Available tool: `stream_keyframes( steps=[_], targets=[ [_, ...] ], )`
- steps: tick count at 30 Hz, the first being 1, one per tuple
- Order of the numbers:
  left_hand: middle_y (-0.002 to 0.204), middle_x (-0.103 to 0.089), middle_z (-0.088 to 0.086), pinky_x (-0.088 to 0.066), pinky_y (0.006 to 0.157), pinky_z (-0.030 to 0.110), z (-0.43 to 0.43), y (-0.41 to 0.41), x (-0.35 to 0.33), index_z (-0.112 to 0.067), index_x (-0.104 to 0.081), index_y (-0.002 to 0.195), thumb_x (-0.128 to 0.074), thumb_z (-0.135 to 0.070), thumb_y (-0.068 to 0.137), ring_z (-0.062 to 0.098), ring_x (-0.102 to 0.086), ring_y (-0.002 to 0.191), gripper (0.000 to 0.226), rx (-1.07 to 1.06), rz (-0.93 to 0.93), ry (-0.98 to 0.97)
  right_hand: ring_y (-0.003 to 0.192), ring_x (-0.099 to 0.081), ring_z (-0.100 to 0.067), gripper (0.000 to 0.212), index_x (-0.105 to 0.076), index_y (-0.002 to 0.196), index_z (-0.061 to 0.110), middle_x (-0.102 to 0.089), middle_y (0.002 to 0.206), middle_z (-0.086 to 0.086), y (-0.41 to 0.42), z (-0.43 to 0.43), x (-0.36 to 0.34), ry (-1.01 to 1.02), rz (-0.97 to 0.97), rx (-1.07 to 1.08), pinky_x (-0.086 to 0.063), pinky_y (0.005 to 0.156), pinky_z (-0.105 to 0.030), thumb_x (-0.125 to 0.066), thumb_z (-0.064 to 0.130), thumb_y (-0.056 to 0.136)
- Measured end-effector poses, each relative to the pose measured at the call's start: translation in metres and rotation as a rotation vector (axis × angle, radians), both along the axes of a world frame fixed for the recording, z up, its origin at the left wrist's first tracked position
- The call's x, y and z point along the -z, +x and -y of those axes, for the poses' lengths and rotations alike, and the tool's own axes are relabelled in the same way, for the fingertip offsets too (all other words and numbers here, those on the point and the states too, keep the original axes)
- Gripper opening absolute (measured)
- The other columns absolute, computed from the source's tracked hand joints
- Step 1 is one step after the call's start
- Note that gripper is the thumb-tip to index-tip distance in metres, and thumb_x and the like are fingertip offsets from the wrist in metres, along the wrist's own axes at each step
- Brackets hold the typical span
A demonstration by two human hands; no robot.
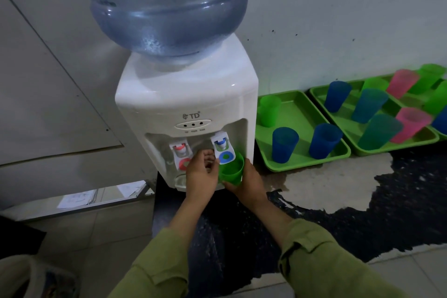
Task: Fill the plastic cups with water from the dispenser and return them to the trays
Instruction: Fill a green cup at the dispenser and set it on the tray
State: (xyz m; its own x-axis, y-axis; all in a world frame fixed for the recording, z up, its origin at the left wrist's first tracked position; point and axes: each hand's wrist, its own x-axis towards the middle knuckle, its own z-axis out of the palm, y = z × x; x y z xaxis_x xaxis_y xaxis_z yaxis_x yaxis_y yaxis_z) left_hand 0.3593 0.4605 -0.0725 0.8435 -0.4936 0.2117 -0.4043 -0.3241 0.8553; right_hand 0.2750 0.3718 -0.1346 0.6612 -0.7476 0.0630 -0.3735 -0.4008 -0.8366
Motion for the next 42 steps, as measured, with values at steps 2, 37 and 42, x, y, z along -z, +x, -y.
stream_keyframes(
  steps=[2,37,42],
  targets=[
    [0.092,-0.061,0.002,-0.044,0.067,0.004,-0.008,-0.006,0.005,-0.004,-0.059,0.102,-0.059,0.001,0.085,0.009,-0.058,0.077,0.018,0.008,0.008,-0.058,0.107,-0.058,-0.032,0.070,-0.047,0.121,0.006,-0.059,0.115,-0.015,-0.003,-0.002,0.000,-0.003,0.009,0.016,-0.049,0.084,-0.039,-0.080,0.034,0.066],
    [0.125,-0.050,0.014,-0.032,0.094,0.024,0.129,-0.076,0.032,-0.004,-0.049,0.124,-0.061,-0.015,0.085,0.027,-0.047,0.119,0.042,0.235,-0.049,0.329,0.096,-0.059,-0.022,0.069,-0.050,0.115,0.008,-0.061,0.108,-0.009,-0.075,0.183,-0.109,-0.183,0.167,0.123,-0.052,0.080,-0.035,-0.085,0.034,0.061],
    [0.137,-0.039,0.015,-0.031,0.103,0.031,0.165,-0.064,0.035,-0.004,-0.039,0.135,-0.054,-0.012,0.089,0.030,-0.040,0.127,0.049,0.187,-0.040,0.444,0.098,-0.061,-0.024,0.069,-0.048,0.116,0.012,-0.062,0.112,-0.006,-0.058,0.248,-0.103,-0.142,0.084,0.091,-0.054,0.080,-0.036,-0.084,0.034,0.061]
  ],
)
